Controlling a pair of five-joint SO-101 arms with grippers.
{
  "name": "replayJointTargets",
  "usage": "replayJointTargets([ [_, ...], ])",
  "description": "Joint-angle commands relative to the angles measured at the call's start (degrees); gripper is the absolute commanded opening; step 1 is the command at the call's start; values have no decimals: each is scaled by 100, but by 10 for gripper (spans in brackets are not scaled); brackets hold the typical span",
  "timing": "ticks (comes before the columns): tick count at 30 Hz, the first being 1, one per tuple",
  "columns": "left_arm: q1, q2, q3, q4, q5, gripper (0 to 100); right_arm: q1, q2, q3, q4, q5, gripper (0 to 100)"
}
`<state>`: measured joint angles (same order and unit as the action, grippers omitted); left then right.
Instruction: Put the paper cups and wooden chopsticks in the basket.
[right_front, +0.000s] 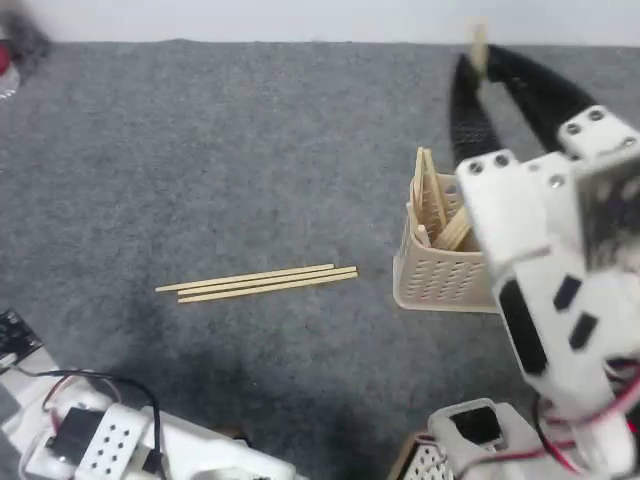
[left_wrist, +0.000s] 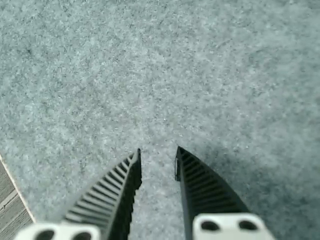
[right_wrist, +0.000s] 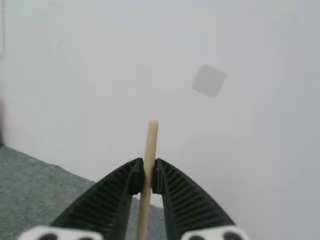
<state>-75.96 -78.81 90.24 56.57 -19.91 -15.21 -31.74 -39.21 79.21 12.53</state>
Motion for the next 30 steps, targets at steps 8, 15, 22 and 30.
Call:
replayJointTargets([
  [8, -53, -53, -40, -105, -62, 108, 426, -1613, 3279, -1648, -695, 8],
  [15, -53, -53, -40, -105, -62, 108, 479, -3301, 6523, -3723, -633, 7],
  [22, -53, -53, -40, -105, -62, 108, 426, -3354, 7024, -3512, -325, 148],
  [30, -53, -53, -48, -97, -44, 108, -796, -2941, 5547, -1719, 440, 258],
])
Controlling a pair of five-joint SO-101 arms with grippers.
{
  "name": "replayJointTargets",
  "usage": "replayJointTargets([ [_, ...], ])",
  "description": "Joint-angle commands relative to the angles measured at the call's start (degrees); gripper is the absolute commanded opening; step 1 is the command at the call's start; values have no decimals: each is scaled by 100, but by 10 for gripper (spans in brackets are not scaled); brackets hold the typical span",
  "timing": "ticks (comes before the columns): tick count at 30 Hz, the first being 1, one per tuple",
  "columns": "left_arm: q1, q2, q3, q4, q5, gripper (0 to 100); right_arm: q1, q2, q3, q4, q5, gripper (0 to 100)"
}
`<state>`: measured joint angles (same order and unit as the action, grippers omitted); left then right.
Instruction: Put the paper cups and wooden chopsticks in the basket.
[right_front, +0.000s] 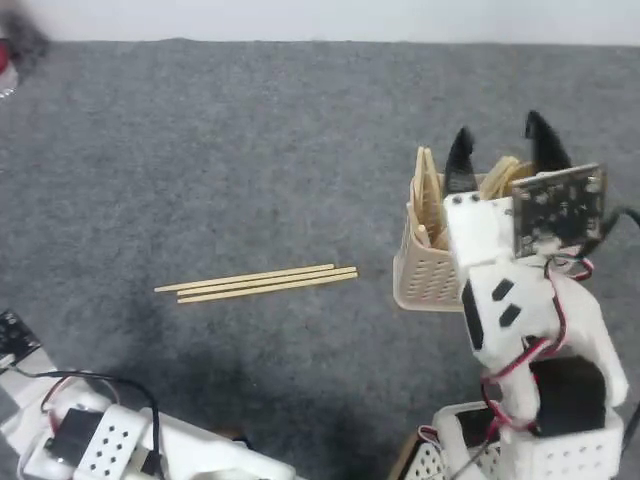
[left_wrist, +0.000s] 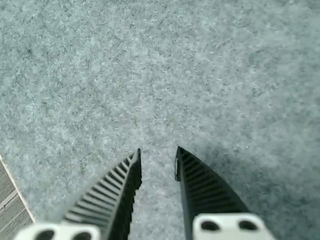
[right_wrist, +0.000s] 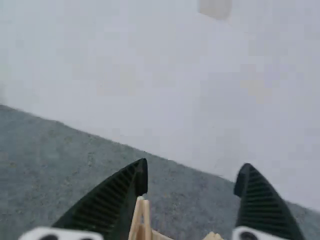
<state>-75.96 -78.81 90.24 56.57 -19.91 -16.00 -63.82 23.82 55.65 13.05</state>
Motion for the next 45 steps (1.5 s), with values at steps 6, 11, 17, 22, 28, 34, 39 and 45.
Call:
replayJointTargets([
  [6, -53, -53, -48, -105, -44, 108, -2026, 1675, -1468, 1604, 492, 219],
  [11, -53, -53, -48, -105, -44, 108, -2835, 3116, -1345, 1657, 1187, 219],
  [17, -53, -53, -48, -105, -44, 108, -3600, 5200, -1029, 1596, 2505, 217],
  [22, -53, -53, -48, -105, -44, 108, -3609, 6747, -1196, 1341, 3288, 217],
  [28, -53, -53, -40, -105, -35, 108, -3556, 7864, -1969, 1358, 3877, 217],
  [34, -53, -53, -40, -114, -35, 108, -3327, 8426, -2523, 1367, 4308, 217],
  [39, -44, -53, -31, -114, -35, 108, -3231, 8725, -2567, 1367, 4545, 216],
  [45, -35, -53, -31, -114, -35, 108, -3204, 8919, -2576, 1314, 4624, 215],
])
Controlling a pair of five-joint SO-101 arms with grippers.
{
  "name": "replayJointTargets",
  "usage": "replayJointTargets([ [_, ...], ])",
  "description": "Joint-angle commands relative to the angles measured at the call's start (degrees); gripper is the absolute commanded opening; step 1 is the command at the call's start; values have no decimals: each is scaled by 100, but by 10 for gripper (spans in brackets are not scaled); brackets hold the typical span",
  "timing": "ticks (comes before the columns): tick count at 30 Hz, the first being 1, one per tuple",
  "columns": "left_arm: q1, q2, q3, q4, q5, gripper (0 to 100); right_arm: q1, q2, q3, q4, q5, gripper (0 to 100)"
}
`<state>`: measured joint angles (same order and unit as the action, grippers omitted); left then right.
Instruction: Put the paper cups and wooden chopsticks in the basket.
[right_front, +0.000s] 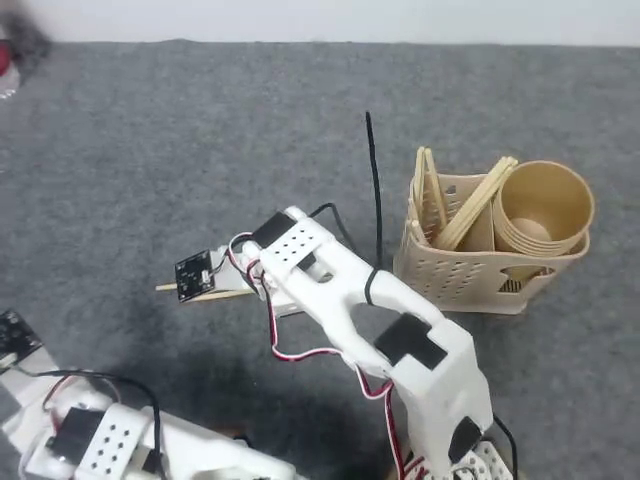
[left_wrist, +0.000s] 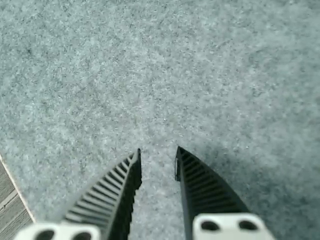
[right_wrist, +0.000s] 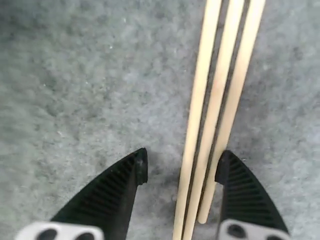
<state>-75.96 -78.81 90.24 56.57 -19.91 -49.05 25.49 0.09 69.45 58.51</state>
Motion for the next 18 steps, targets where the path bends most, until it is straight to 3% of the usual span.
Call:
replayJointTargets([
  [1, -35, -53, -31, -114, -35, 108, 101, 13, -202, -110, 88, 214],
  [10, -26, -53, -31, -114, -35, 108, 286, 277, -202, -593, 316, 151],
  [16, -18, -53, -31, -114, -35, 108, 295, 295, -202, -585, 343, 8],
  [18, -9, -53, -31, -114, -35, 108, 286, 295, -202, -585, 343, 11],
])
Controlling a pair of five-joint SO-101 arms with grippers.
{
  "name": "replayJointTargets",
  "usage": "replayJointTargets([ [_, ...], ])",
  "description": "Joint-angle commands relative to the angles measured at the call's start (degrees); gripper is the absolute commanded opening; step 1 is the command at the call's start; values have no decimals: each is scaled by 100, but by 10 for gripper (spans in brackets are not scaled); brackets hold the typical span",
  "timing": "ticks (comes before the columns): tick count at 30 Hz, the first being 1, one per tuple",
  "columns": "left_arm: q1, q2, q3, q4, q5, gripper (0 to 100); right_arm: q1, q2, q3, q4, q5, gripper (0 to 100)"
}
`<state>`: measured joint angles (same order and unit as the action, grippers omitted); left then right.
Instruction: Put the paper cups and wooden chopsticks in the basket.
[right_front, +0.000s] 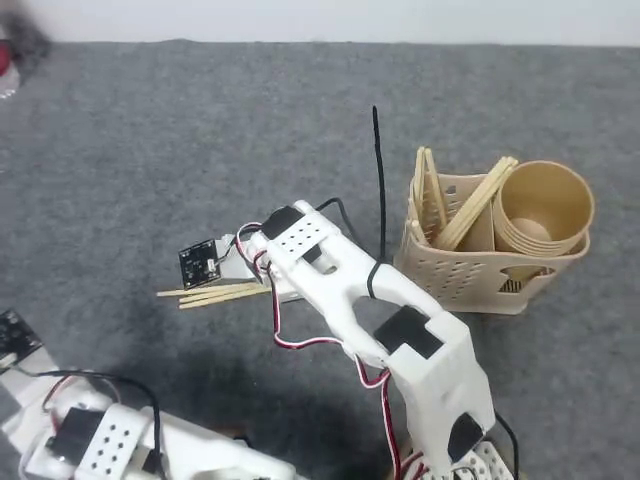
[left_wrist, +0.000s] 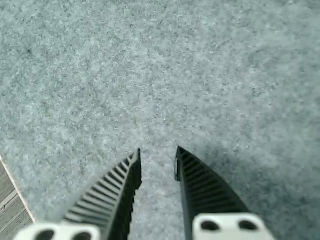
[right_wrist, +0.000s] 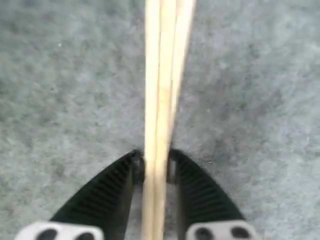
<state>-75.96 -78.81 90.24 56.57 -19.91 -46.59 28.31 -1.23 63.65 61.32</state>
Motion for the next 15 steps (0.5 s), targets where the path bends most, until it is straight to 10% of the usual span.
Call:
replayJointTargets([
  [1, -9, -53, -31, -114, -35, 108, 40, 13, -70, -4, 62, 12],
  [15, 0, -53, -31, -114, -35, 108, 66, -426, -44, 13, -158, 7],
])
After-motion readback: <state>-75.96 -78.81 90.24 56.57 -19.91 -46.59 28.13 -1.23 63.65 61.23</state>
